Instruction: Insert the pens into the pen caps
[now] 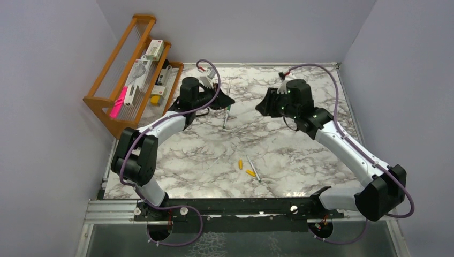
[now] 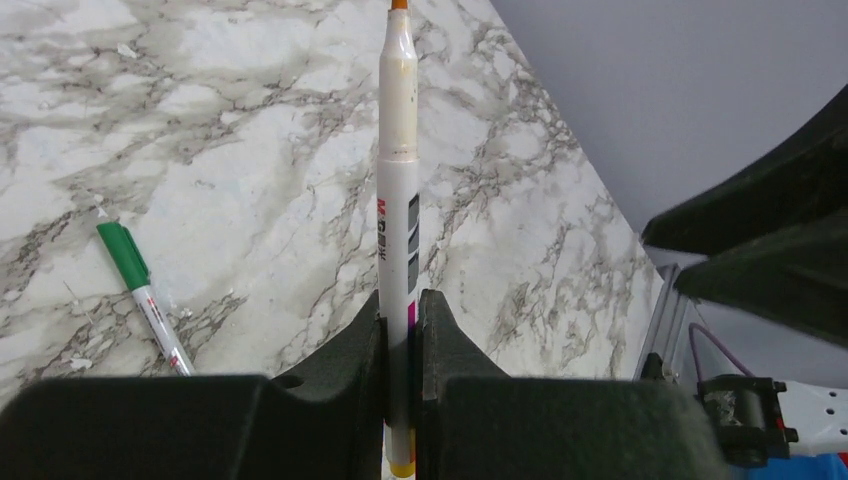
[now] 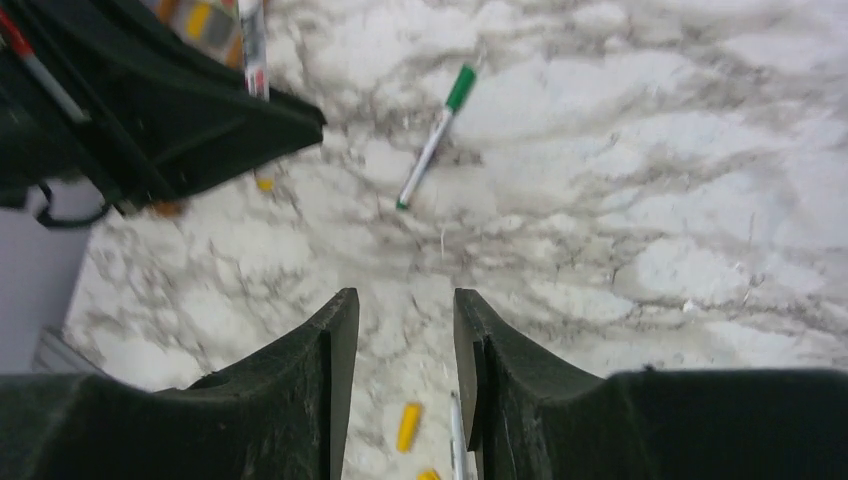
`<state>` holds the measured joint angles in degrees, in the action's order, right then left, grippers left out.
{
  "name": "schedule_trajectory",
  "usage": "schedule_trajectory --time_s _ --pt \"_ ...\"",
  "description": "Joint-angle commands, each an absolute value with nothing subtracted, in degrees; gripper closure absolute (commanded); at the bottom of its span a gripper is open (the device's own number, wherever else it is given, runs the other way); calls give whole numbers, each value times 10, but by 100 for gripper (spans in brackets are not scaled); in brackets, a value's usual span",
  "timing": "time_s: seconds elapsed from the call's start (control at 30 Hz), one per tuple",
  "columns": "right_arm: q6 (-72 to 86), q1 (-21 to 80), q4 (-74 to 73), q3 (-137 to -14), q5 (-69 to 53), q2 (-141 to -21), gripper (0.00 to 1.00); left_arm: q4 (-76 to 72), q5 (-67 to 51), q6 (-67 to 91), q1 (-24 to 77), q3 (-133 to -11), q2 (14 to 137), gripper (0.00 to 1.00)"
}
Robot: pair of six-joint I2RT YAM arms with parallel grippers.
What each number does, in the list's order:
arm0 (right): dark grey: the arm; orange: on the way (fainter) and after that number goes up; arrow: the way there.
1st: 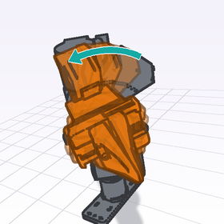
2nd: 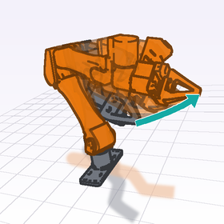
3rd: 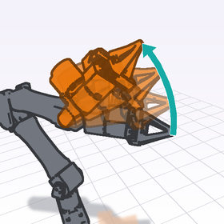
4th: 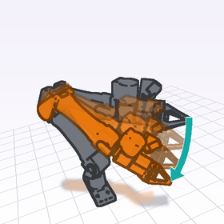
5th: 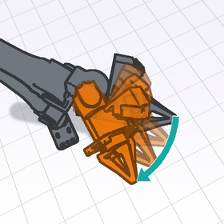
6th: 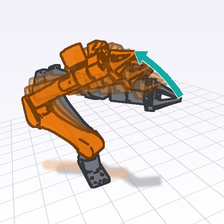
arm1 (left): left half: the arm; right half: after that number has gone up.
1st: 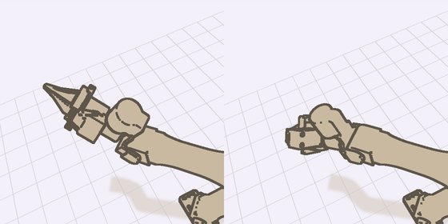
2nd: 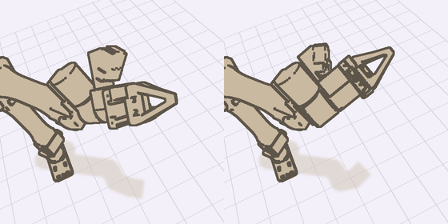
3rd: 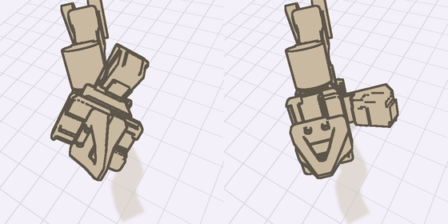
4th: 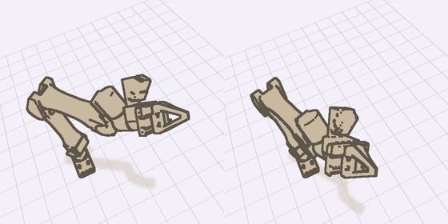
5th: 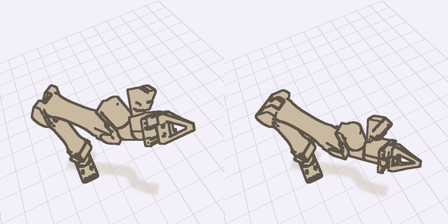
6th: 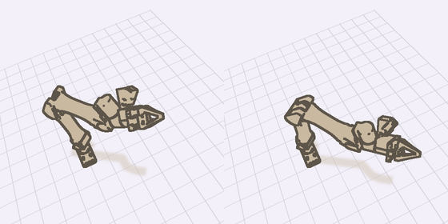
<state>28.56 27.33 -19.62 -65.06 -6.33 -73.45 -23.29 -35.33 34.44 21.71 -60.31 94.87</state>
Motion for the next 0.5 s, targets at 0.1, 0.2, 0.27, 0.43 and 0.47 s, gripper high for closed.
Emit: schedule_trajectory --time_s 0.1,0.2,0.27,0.43,0.47 --pt "266 418 -329 -597 24 -764 59 -125 -336 256 222 -616 927 100" --pt "303 457 -335 -575 39 -766 57 -118 -332 251 222 -608 920 100" --pt "313 467 -337 -563 38 -770 54 -120 -329 252 222 -602 916 100" --pt "325 491 -376 -578 42 -820 52 -131 -339 267 222 -590 917 100" --pt "329 498 -378 -581 48 -826 53 -134 -338 269 222 -584 913 100"
